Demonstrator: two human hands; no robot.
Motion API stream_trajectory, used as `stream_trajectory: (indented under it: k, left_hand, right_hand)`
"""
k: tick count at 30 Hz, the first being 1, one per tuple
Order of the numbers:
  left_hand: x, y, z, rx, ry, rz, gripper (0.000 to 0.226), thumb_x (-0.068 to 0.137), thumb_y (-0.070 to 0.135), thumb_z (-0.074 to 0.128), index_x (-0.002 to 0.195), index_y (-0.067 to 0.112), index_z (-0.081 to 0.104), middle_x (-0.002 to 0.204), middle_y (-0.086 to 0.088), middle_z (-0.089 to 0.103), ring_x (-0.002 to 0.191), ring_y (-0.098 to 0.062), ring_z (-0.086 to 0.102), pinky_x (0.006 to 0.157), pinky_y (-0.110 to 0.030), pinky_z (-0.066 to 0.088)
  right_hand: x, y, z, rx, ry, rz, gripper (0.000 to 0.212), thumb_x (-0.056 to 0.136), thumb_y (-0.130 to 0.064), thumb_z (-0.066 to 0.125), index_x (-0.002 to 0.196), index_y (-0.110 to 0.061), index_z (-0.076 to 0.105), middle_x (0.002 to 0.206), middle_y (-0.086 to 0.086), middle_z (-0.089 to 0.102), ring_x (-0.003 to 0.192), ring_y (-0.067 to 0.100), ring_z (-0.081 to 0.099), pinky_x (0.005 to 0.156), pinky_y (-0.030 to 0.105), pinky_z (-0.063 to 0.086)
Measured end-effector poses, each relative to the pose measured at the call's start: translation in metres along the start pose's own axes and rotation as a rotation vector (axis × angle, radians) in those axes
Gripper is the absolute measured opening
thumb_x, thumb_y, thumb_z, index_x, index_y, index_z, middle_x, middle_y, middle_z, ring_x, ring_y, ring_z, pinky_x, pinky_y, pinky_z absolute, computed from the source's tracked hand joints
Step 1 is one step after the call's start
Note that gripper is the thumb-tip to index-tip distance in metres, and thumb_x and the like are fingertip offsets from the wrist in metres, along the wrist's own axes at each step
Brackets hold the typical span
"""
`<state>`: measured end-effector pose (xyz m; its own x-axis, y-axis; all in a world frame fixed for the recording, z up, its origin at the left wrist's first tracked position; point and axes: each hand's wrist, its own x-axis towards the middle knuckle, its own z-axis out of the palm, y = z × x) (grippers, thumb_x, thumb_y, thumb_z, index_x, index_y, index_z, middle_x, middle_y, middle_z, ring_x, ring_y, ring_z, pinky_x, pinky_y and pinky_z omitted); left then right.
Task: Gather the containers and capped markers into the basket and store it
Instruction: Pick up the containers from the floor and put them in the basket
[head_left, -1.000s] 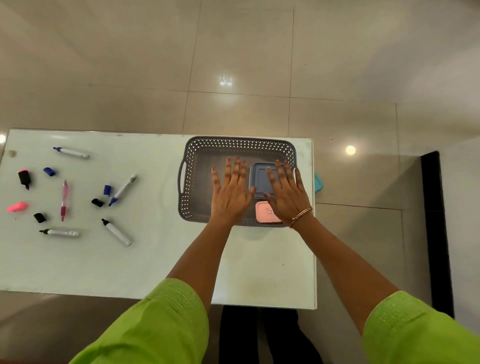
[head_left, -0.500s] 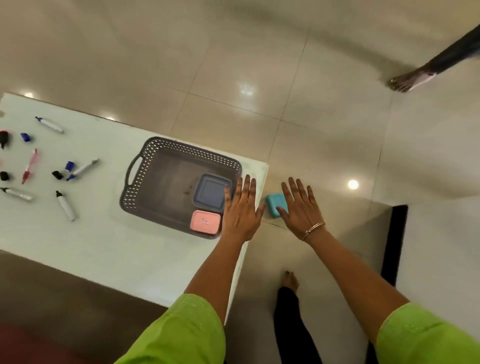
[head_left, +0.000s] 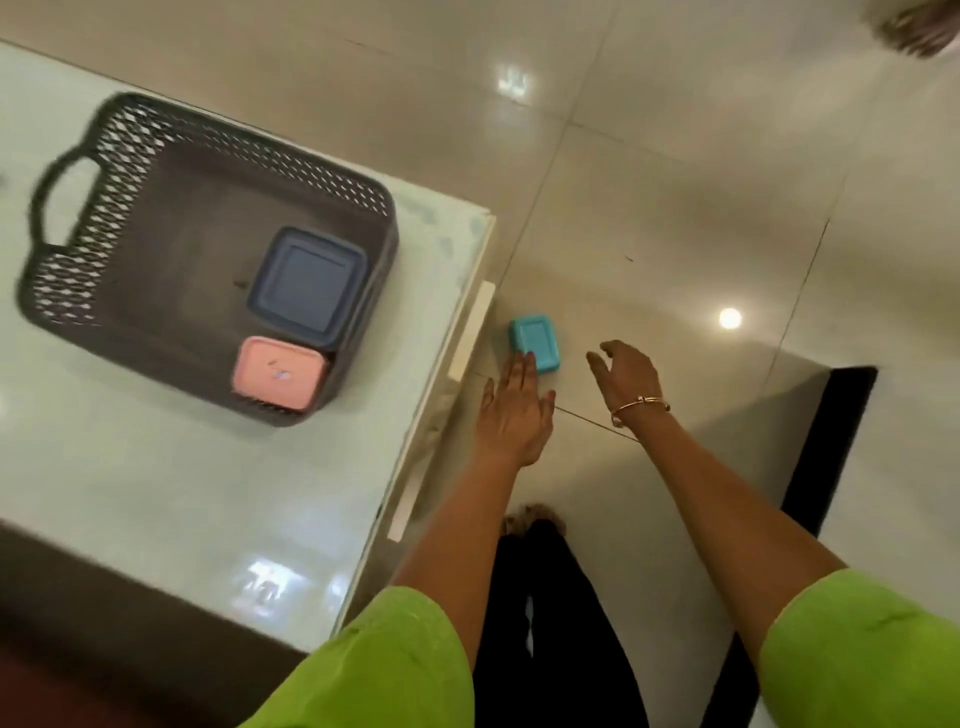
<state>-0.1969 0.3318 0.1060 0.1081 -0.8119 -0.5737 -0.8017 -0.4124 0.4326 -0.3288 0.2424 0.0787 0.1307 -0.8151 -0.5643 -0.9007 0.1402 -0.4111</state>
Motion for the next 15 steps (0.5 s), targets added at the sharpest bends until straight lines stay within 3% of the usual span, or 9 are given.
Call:
stream_trajectory:
  k: [6,12,15]
  left_hand:
    - [0.080,-0.040,0.083,0.100,0.053,-0.040,0.061,0.099,0.036,0.023,0.146,0.012,-0.006,0.158,-0.007,-0.002,0.144,-0.019,-0.002,0.118,-0.043,0.002]
    - [0.153,-0.072,0.117,0.182,0.151,-0.004,0.061,0.099,0.035,0.023,0.146,0.015,-0.012,0.157,-0.006,-0.008,0.144,-0.020,-0.009,0.112,-0.039,-0.012]
    - [0.172,-0.083,0.128,0.180,0.169,-0.047,0.063,0.099,0.036,0.024,0.145,0.017,-0.014,0.157,-0.004,-0.012,0.143,-0.019,-0.012,0.110,-0.036,-0.016]
  right_hand:
    - [0.071,0.064,0.093,0.296,-0.044,0.250,0.041,0.084,-0.028,0.062,0.113,0.001,0.059,0.115,0.022,0.064,0.110,0.035,0.056,0.094,0.037,0.042]
    - [0.151,0.069,0.157,0.490,-0.120,0.315,0.072,0.074,-0.040,0.072,0.126,0.002,0.045,0.128,0.021,0.054,0.116,0.034,0.051,0.096,0.037,0.041]
    - [0.184,0.061,0.179,0.473,-0.131,0.333,0.083,0.064,-0.050,0.075,0.119,0.003,0.044,0.122,0.023,0.053,0.105,0.035,0.052,0.088,0.041,0.045]
